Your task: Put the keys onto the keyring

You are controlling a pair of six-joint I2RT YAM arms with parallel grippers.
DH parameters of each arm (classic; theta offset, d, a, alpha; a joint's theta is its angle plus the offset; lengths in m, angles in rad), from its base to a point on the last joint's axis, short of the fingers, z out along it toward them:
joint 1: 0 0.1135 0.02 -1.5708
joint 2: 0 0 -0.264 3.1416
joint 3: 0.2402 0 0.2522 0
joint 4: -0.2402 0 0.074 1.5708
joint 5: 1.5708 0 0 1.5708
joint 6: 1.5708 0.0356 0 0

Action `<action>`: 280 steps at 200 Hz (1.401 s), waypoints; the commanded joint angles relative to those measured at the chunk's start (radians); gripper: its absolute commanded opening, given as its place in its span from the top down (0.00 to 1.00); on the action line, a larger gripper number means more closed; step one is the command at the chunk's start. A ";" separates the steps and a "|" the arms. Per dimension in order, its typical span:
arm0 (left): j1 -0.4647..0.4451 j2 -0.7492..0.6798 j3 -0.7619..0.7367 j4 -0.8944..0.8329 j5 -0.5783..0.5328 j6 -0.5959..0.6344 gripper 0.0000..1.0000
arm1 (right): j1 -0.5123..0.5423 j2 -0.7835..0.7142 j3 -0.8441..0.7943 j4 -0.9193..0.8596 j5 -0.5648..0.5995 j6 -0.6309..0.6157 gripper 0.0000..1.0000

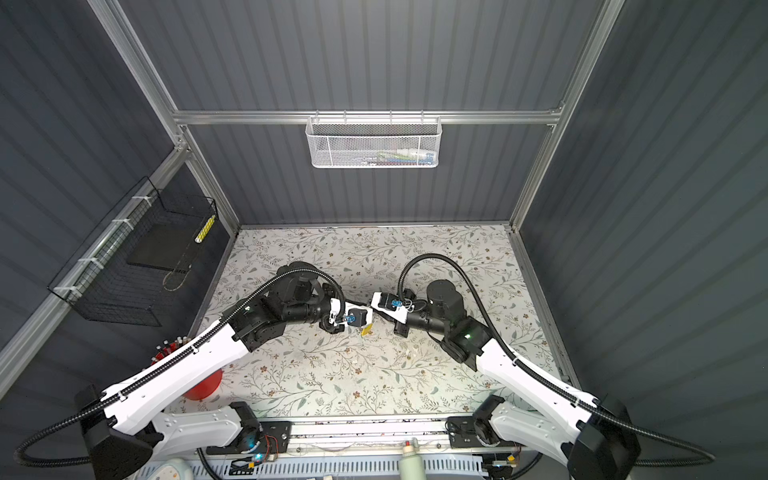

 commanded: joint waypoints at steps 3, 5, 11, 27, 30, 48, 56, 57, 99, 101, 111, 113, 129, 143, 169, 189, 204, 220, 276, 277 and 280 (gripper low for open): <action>-0.006 0.005 0.035 -0.024 0.026 -0.018 1.00 | 0.003 -0.005 -0.004 0.016 -0.013 0.011 0.88; -0.005 0.005 0.035 -0.023 0.025 -0.018 1.00 | 0.003 -0.005 -0.003 0.016 -0.014 0.011 0.89; -0.006 0.007 0.037 -0.025 0.025 -0.019 1.00 | 0.003 -0.006 -0.004 0.013 -0.014 0.009 0.90; -0.006 0.005 0.032 -0.019 0.032 -0.029 1.00 | 0.003 -0.006 -0.005 0.006 -0.016 0.007 0.94; -0.005 0.005 0.032 -0.017 0.032 -0.032 1.00 | 0.003 -0.007 -0.005 0.004 -0.016 0.005 0.95; -0.004 -0.004 0.021 0.005 0.032 -0.052 1.00 | 0.003 -0.008 -0.006 0.000 -0.019 0.001 0.99; -0.005 -0.010 0.009 0.028 0.030 -0.070 1.00 | 0.003 -0.008 -0.007 0.005 -0.019 0.002 1.00; -0.005 -0.011 0.008 0.031 0.030 -0.072 1.00 | 0.003 -0.008 -0.008 0.006 -0.019 0.003 1.00; 0.061 -0.046 -0.053 0.128 0.137 -0.217 0.87 | 0.003 -0.014 -0.030 0.083 -0.021 0.031 1.00; 0.072 -0.048 -0.058 0.135 0.151 -0.226 0.87 | 0.003 -0.014 -0.031 0.086 -0.019 0.033 1.00; 0.122 -0.066 -0.084 0.175 0.229 -0.286 0.87 | 0.003 -0.018 -0.037 0.102 -0.019 0.041 1.00; 0.132 -0.069 -0.090 0.182 0.243 -0.297 0.87 | 0.003 -0.019 -0.037 0.106 -0.019 0.043 1.00; 0.177 -0.089 -0.120 0.227 0.326 -0.358 0.87 | 0.003 -0.023 -0.044 0.129 -0.016 0.055 1.00; 0.180 -0.094 -0.128 0.227 0.352 -0.372 0.83 | 0.001 -0.026 -0.049 0.149 -0.016 0.067 1.00; 0.183 -0.099 -0.145 0.250 0.390 -0.404 0.77 | 0.002 -0.028 -0.050 0.173 -0.029 0.087 1.00; 0.184 -0.095 -0.148 0.267 0.431 -0.431 0.75 | 0.001 -0.027 -0.048 0.177 -0.034 0.093 1.00; 0.184 -0.087 -0.149 0.265 0.450 -0.440 0.75 | 0.001 -0.028 -0.046 0.184 -0.036 0.096 1.00; 0.184 -0.084 -0.154 0.269 0.454 -0.443 0.75 | 0.000 -0.028 -0.040 0.184 -0.044 0.098 1.00; 0.185 -0.056 -0.148 0.294 0.459 -0.450 0.77 | 0.001 -0.033 -0.033 0.186 -0.073 0.113 1.00; 0.184 -0.056 -0.148 0.294 0.459 -0.450 0.77 | 0.001 -0.033 -0.034 0.186 -0.073 0.113 1.00; 0.184 -0.055 -0.148 0.295 0.460 -0.450 0.77 | 0.001 -0.033 -0.034 0.187 -0.075 0.115 1.00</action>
